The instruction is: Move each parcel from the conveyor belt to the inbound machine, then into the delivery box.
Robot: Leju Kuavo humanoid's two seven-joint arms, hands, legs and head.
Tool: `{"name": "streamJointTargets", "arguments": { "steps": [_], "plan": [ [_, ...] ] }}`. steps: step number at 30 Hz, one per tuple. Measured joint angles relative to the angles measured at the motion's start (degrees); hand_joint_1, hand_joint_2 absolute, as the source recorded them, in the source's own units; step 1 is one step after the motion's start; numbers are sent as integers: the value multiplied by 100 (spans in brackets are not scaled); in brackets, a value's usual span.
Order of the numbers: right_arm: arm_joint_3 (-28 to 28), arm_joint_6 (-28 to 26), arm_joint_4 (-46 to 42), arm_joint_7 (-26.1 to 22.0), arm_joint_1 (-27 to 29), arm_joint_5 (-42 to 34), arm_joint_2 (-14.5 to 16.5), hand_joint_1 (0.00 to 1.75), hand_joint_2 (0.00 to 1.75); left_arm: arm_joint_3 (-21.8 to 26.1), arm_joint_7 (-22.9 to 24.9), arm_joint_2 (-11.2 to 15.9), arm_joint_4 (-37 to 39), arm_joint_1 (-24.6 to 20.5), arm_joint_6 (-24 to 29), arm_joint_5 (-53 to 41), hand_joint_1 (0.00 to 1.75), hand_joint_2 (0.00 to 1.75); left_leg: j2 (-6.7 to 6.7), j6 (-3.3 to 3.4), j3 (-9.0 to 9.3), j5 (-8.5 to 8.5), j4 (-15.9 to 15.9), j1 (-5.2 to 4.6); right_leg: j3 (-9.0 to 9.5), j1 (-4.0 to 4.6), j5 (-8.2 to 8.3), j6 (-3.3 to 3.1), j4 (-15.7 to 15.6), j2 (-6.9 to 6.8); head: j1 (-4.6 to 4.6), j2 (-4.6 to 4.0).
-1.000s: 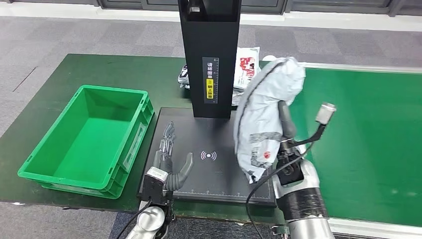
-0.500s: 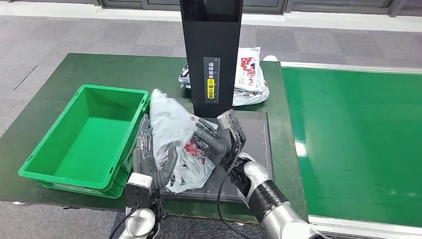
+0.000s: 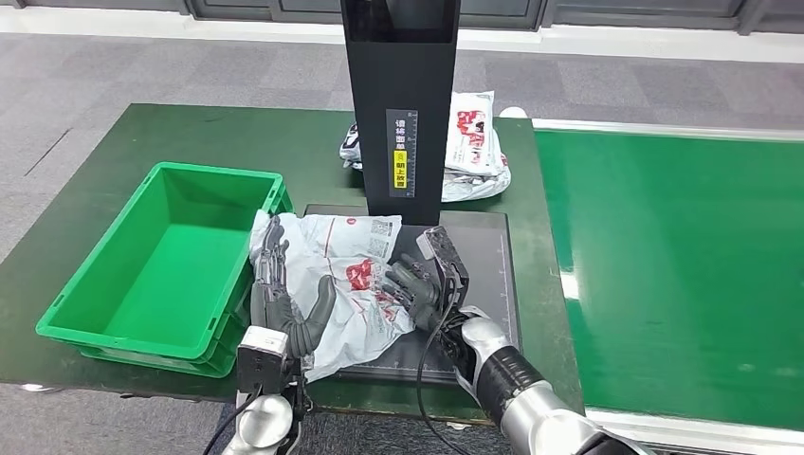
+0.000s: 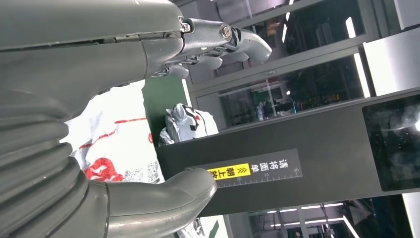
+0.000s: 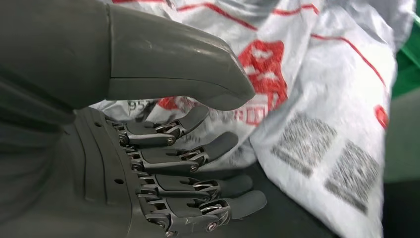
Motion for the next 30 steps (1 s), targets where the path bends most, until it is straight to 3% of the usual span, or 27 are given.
{"name": "streamJointTargets", "arguments": {
  "steps": [4, 10, 15, 18, 24, 26, 30],
  "plan": [
    [-80, -52, -324, -711, 42, -53, -193, 0, 175, 1, -5, 48, 7, 13, 133, -32, 0, 175, 2, 11, -14, 10, 4, -1, -9, -1, 17, 4, 0, -1, 1, 0],
    [-358, 211, -1840, -1080, 493, -23, -410, 0, 175, 2, 53, 116, 7, 63, 396, -506, 0, 175, 26, 10, -19, 12, 5, -1, -27, 0, 34, 1, 0, 21, 0, 0],
    [-671, 454, -3594, -1165, 1112, -110, -506, 0, 175, 2, 360, 164, -10, 209, 721, -1488, 0, 175, 23, 8, -29, 9, 3, 0, -37, 1, 28, 0, 0, 22, 1, 0],
    [-835, 540, -4422, -1266, 1358, -172, -550, 0, 175, 15, 799, 202, -16, 287, 930, -2452, 0, 175, 23, 9, -32, 8, 3, 0, -39, 0, 26, 1, 0, 21, 1, 0],
    [-1019, 617, -5373, -1357, 1645, -238, -602, 0, 175, 70, 1259, 245, -57, 374, 1080, -3392, 0, 175, 26, 10, -33, 9, 4, -1, -39, 0, 27, 1, 0, 21, 1, 0],
    [-1051, 667, -5600, -1397, 1731, -236, -611, 0, 175, 139, 1746, 251, -57, 395, 1120, -4315, 0, 175, 26, 10, -32, 9, 4, -1, -39, 0, 27, 1, 0, 20, 1, 0],
    [-1179, 873, -6239, -1445, 1988, -179, -617, 0, 175, 422, 3633, 336, -47, 436, 655, -7256, 0, 175, 27, 9, -31, 10, 4, 0, -41, 1, 28, 1, 0, 21, 1, 0]
  ]
}}
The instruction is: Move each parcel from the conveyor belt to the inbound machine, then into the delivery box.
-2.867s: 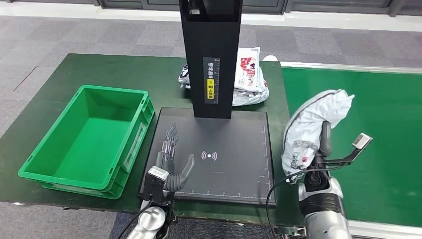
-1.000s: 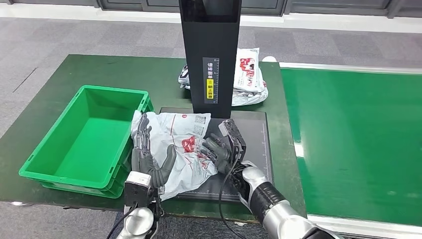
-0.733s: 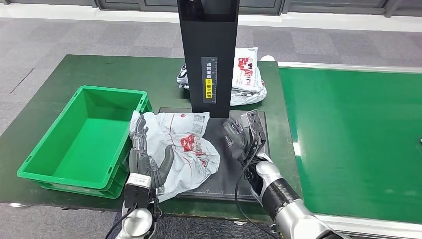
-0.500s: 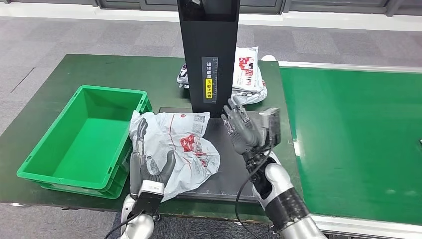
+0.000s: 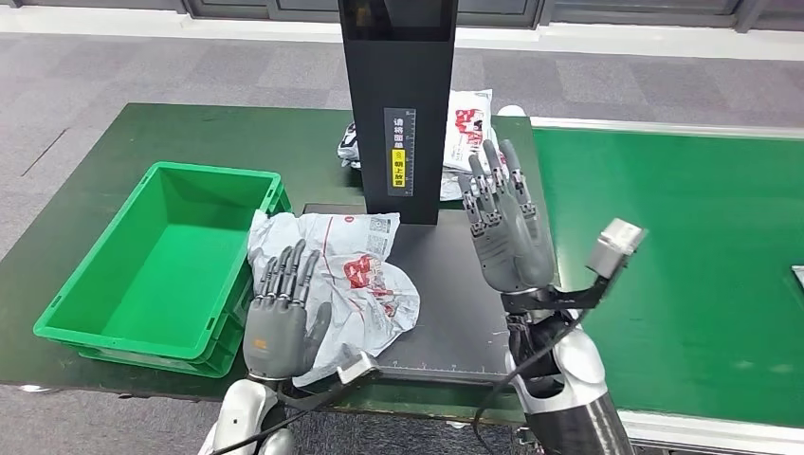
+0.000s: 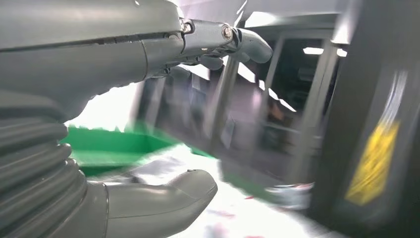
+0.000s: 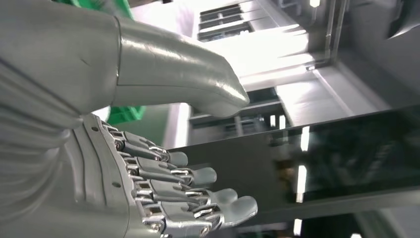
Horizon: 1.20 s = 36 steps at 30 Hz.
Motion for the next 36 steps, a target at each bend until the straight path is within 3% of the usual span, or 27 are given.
{"name": "streamJointTargets", "arguments": {
  "steps": [2, 4, 12, 13, 17, 20, 24, 29, 36],
  "plan": [
    [-93, 37, -317, -51, 159, 81, 0, 0, 175, 11, 1005, 205, 24, -44, -499, -394, 0, 175, 3, -1, 0, 0, 0, 1, -4, 2, 0, -1, 0, 2, 0, 0],
    [-186, 39, -583, -128, 339, 141, -1, 0, 175, -65, 1691, 453, 65, -121, -907, -393, 0, 175, 3, -2, 0, 1, -1, 2, -6, 3, -1, -1, 0, 2, -2, 0],
    [-446, 46, -1292, -338, 930, 214, -1, 0, 175, -127, 2035, 801, 255, -360, -1596, -393, 0, 175, 6, -5, -5, 2, -1, 2, -7, 1, -1, -1, 0, 3, 0, 0],
    [-464, 47, -1356, -368, 997, 238, 0, 0, 175, -128, 2070, 825, 276, -384, -1717, -393, 7, 175, 4, -5, -5, 2, -1, 1, -7, 1, -1, -1, 0, 3, 0, 0],
    [-531, 77, -1575, -461, 1228, 269, 2, 0, 175, -109, 2143, 906, 378, -460, -2191, -393, 155, 175, 4, -4, -5, 2, -1, 1, -6, 1, -1, -1, 0, 2, 0, 0],
    [-559, 135, -1685, -526, 1370, 273, 5, 0, 175, -19, 2055, 947, 477, -545, -2398, -393, 175, 175, 4, -5, -3, 2, -2, 2, -4, 1, -1, -2, 0, 2, -1, 0],
    [-569, 158, -1753, -602, 1465, 271, 8, 0, 175, 219, 1499, 900, 586, -706, -2430, -395, 175, 175, 4, -5, 7, 2, -5, 2, 8, 1, -5, -6, 0, 1, 0, 0],
    [-575, 161, -1780, -647, 1528, 240, 8, 0, 175, 700, 556, 630, 797, -751, -2468, -394, 175, 175, 7, -11, 14, 8, -8, 3, 11, 4, -1, -16, 0, 2, 0, 0],
    [-576, 196, -1782, -630, 1539, 187, 9, 0, 175, 972, 139, 385, 905, -720, -2474, -357, 175, 175, 3, -12, 11, 11, -7, 2, 14, 2, 3, -17, 0, 0, 0, 0]
  ]
}}
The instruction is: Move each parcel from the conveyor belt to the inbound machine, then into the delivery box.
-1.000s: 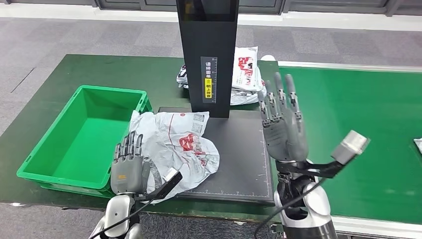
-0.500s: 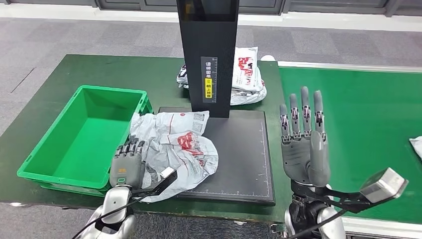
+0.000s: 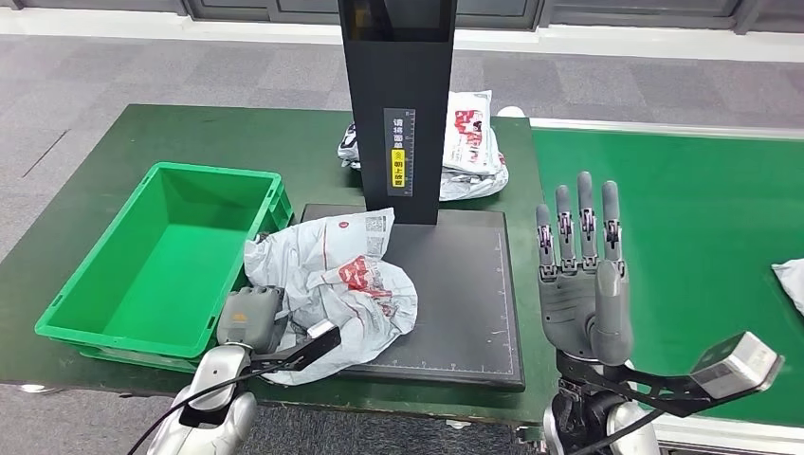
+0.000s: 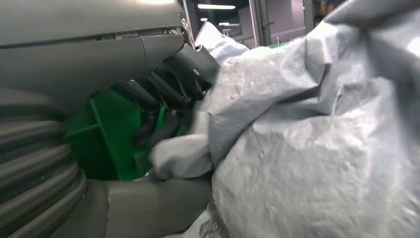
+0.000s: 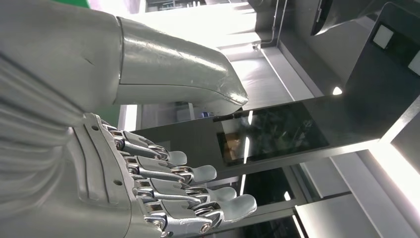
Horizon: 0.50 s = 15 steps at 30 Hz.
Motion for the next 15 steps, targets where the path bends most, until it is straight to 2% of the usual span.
{"name": "streamJointTargets", "arguments": {
  "steps": [3, 8, 13, 15],
  "plan": [
    [-1, 24, 0, 14, 8, -50, 0, 0, 175, 48, -19, -45, 31, 15, 57, 7, 175, 175, 0, 0, -2, -1, 0, 0, -2, 0, -1, 1, 0, 0, 0, 0],
    [-27, 35, -2, 40, 81, -76, 0, 0, 175, 129, -21, -104, 48, 51, 540, 14, 175, 175, 0, 0, -8, -2, 0, 0, -9, 1, -2, 1, 0, 0, 0, 0],
    [-67, 42, -3, 48, 141, -113, 0, 0, 175, 186, -21, -142, 43, 62, 659, 14, 175, 175, 0, 0, -9, -2, 0, 0, -12, 1, -2, 1, 0, 1, 0, 0],
    [-78, 33, -8, 57, 174, -139, 0, 0, 175, 193, -36, -152, 26, 66, 939, 14, 175, 175, 0, 0, -10, -2, 0, 0, -13, 1, -2, 1, 0, 1, 0, 0]
  ]
}}
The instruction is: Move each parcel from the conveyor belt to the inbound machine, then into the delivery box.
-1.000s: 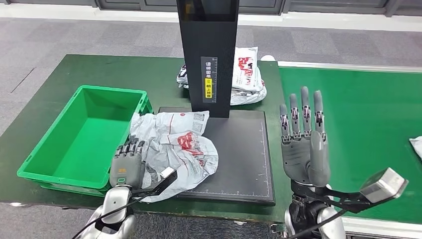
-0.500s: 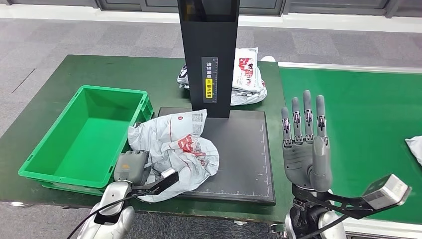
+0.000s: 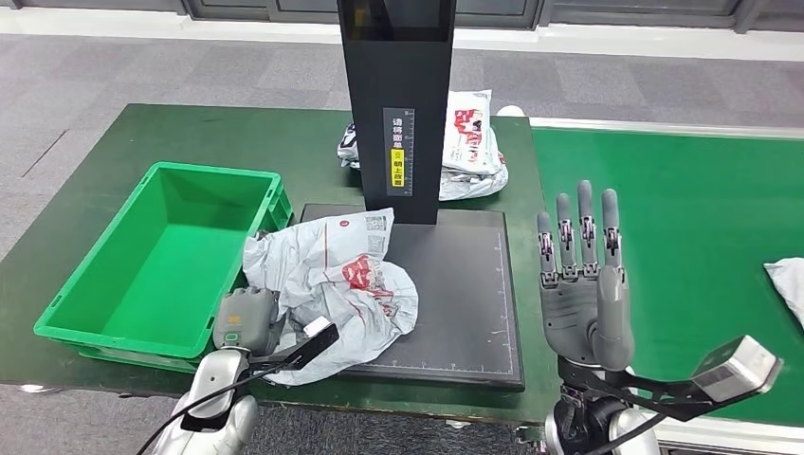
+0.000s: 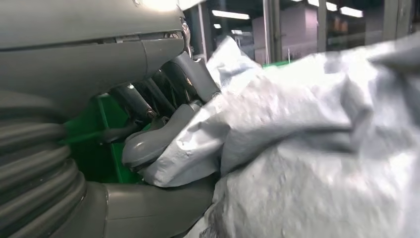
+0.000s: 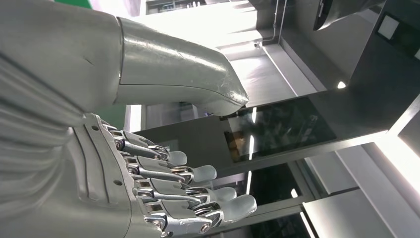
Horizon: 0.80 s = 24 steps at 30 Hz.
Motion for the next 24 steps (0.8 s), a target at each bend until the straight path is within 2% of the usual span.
{"name": "streamJointTargets", "arguments": {
  "steps": [5, 10, 18, 24],
  "plan": [
    [-25, -54, -80, 21, 99, -27, -1, 0, 175, 5, -217, -5, -240, -37, 1150, 110, 175, 175, 0, 0, -2, 0, 0, 0, -2, 0, 0, 0, 0, 0, 0, 0],
    [-71, -87, -105, 36, 148, -103, 0, 0, 175, 16, -704, -5, -873, -79, 2177, 697, 175, 175, 0, 0, -5, 0, 0, 0, -5, 0, 0, 0, 0, 1, 0, 0],
    [-84, -113, -108, -21, 207, -111, 0, 0, 175, 109, -846, -5, -1526, -199, 2418, 866, 175, 175, 0, 0, -5, 0, 0, 0, -7, 1, 0, 0, 0, 1, 0, 0],
    [-143, -105, -108, -96, 306, -107, 7, 0, 175, 416, -1092, -3, -1846, -443, 2424, 1430, 175, 175, 0, -1, -6, 1, 0, 1, -6, 2, 1, -1, 0, 0, 0, 0]
  ]
}}
